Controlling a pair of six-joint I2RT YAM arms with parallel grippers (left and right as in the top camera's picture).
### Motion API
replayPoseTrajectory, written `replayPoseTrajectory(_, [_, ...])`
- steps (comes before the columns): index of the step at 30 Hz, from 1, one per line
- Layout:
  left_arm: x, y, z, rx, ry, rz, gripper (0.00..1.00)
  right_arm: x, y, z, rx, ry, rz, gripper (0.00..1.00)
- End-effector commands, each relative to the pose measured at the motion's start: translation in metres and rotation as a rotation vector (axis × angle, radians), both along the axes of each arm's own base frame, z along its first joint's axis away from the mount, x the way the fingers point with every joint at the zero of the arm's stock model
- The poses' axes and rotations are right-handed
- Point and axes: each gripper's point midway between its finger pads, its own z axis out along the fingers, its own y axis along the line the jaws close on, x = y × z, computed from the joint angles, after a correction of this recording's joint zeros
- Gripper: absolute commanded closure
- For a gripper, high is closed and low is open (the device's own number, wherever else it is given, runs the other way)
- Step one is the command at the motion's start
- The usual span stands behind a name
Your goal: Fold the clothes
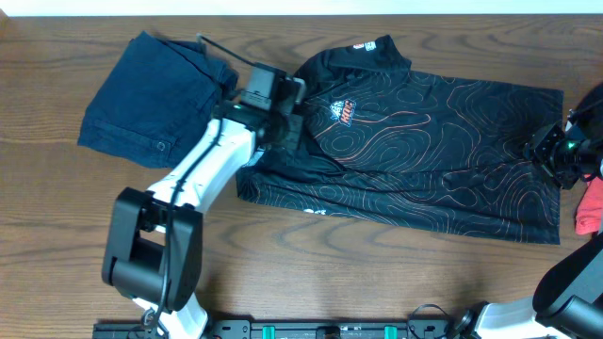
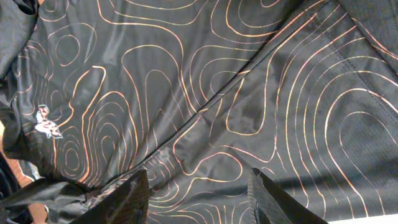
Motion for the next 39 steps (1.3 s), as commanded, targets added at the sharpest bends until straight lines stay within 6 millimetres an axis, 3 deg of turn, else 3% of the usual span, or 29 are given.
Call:
replayPoseTrajectory(1, [-0.002, -0.018, -0.008, -0.002, -0.007, -0.037, 0.94, 0.003, 0.000, 0.008, -0.019, -0.024, 0.013, 0.50])
replayPoseTrajectory(7, [0.000, -0.037, -0.015, -0.012, -0.030, -0.073, 0.93, 0.003, 0.000, 0.008, -0.018, -0.023, 0.013, 0.50])
replayPoseTrajectory(11, [0.010, -0.048, -0.007, -0.052, -0.082, -0.062, 0.92, 0.003, 0.000, 0.008, -0.018, -0.023, 0.013, 0.50])
replayPoseTrajectory(12, [0.013, -0.051, -0.004, -0.064, -0.093, -0.056, 0.89, 0.003, 0.000, 0.008, -0.018, -0.023, 0.013, 0.50])
replayPoseTrajectory(13, [0.013, -0.053, -0.003, -0.072, -0.097, -0.051, 0.76, 0.003, 0.000, 0.008, -0.018, -0.022, 0.013, 0.50])
replayPoseTrajectory(16, [0.009, -0.057, -0.004, -0.068, -0.088, -0.054, 0.25, 0.002, 0.000, 0.007, -0.017, -0.021, 0.013, 0.50])
replayPoseTrajectory(18, [0.003, -0.049, -0.011, -0.033, -0.053, -0.040, 0.19, 0.002, 0.000, 0.007, -0.017, -0.021, 0.013, 0.50])
replayPoseTrajectory(25, [-0.030, -0.004, -0.040, 0.100, 0.147, 0.019, 0.19, 0.003, 0.000, 0.008, -0.019, -0.023, 0.013, 0.50])
replayPoseTrajectory(34, [-0.022, 0.000, -0.075, 0.124, 0.136, 0.035, 0.21, 0.002, 0.000, 0.007, -0.017, -0.021, 0.013, 0.49])
replayPoseTrajectory(37, [-0.022, 0.000, -0.088, 0.130, 0.151, 0.034, 0.39, 0.002, 0.000, 0.007, -0.016, -0.019, 0.014, 0.49])
replayPoseTrajectory(39, [-0.022, -0.002, -0.089, 0.123, 0.153, 0.032, 0.62, 0.002, 0.000, 0.007, -0.016, -0.020, 0.013, 0.49])
